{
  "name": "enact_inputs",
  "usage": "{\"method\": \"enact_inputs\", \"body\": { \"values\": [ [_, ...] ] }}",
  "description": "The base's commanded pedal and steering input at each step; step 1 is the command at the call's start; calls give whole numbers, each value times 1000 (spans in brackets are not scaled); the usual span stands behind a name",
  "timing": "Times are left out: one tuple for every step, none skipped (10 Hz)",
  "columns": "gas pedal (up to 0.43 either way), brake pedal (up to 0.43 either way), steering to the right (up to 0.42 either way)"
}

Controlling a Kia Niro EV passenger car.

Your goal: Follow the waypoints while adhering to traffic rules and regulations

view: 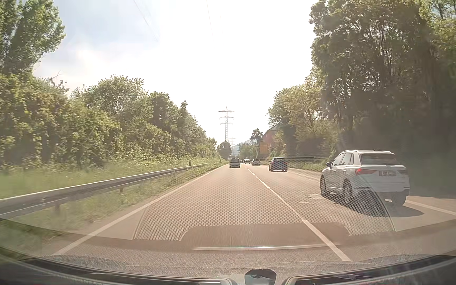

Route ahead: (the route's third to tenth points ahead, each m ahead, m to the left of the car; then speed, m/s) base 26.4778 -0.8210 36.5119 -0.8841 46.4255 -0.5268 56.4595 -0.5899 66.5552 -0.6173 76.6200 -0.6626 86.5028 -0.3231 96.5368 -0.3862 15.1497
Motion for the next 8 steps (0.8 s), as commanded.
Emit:
{"method": "enact_inputs", "body": {
  "values": [
    [67, 0, 0],
    [67, 0, 0],
    [67, 0, 0],
    [67, 0, 0],
    [67, 0, 0],
    [67, 0, 0],
    [67, 0, 0],
    [67, 0, 0]
  ]
}}
